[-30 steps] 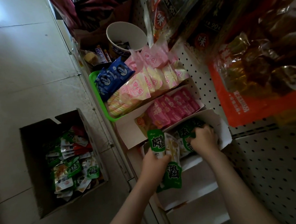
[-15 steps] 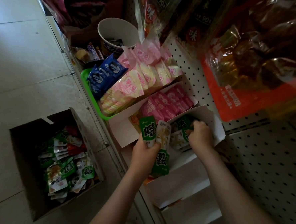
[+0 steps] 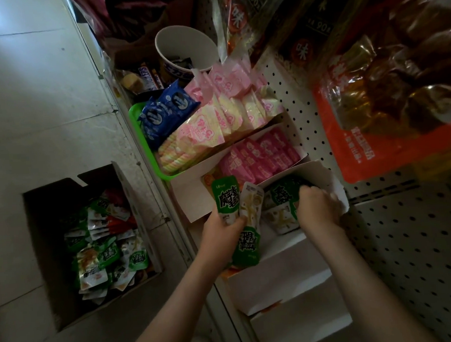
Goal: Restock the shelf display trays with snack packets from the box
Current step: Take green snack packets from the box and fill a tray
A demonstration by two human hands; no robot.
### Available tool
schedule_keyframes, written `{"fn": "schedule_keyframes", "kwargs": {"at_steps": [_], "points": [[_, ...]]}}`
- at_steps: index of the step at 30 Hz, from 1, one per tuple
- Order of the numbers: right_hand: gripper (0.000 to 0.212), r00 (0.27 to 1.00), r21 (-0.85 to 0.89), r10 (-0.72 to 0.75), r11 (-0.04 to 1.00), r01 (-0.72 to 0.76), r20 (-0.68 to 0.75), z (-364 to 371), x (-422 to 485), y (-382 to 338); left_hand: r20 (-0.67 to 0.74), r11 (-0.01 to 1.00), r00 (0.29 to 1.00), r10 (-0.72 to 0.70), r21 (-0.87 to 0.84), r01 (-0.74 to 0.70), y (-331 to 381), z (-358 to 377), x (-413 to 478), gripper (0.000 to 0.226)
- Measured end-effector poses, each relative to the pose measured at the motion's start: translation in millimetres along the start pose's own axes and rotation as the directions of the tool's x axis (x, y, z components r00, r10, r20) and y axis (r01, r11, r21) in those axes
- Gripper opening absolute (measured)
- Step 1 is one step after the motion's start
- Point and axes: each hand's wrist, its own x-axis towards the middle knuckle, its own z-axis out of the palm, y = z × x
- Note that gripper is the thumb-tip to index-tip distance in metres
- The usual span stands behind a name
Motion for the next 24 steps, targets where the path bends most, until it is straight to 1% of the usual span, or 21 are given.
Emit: {"fn": "schedule_keyframes", "kwargs": {"at_steps": [2,4,6,9,11,15,17,19,20,24], "points": [[0.023,0.998,-0.041,-0.061,0.997,0.062,0.014,-5,-1,0,0.0,1.0,1.0,-0.01,0.012,0.01,0,0,0,0.03],[0.026,0.994,-0.043,-0.111,0.993,0.111,0.004,-9,-1,0,0.001,1.0,1.0,-0.019,0.016,0.019,1,-1,0,0.032],[0.033,0.993,-0.024,-0.116,0.993,0.115,-0.009,-10,-1,1,0.006,1.0,1.0,-0.025,0.011,0.024,1,-2,0,0.032],[0.035,0.997,0.007,-0.082,0.997,0.082,0.0,-6,-2,1,0.014,1.0,0.999,-0.029,0.009,0.029,0,-3,1,0.032],[0.032,0.999,0.085,-0.038,0.996,0.037,0.009,-2,0,0,0.018,0.999,0.999,-0.033,0.005,0.033,-1,-3,1,0.031],[0.033,0.994,0.257,0.064,0.963,-0.084,0.086,5,9,-5,0.031,0.999,0.999,-0.037,-0.012,0.037,-3,-4,3,0.03],[0.034,0.993,0.338,0.097,0.934,-0.114,0.065,7,12,-7,0.036,0.999,0.999,-0.034,-0.015,0.034,-3,-5,3,0.03],[0.036,0.994,0.336,0.1,0.936,-0.105,0.033,9,13,-9,0.036,0.999,0.999,-0.034,-0.02,0.034,-4,-5,3,0.031],[0.035,0.995,0.318,0.089,0.943,-0.097,0.04,9,12,-9,0.035,0.999,0.999,-0.033,-0.02,0.034,-4,-5,3,0.032],[0.018,0.99,0.266,0.053,0.96,-0.087,0.134,15,7,-12,0.031,1.0,0.999,-0.027,-0.015,0.027,-4,-5,4,0.031]]}}
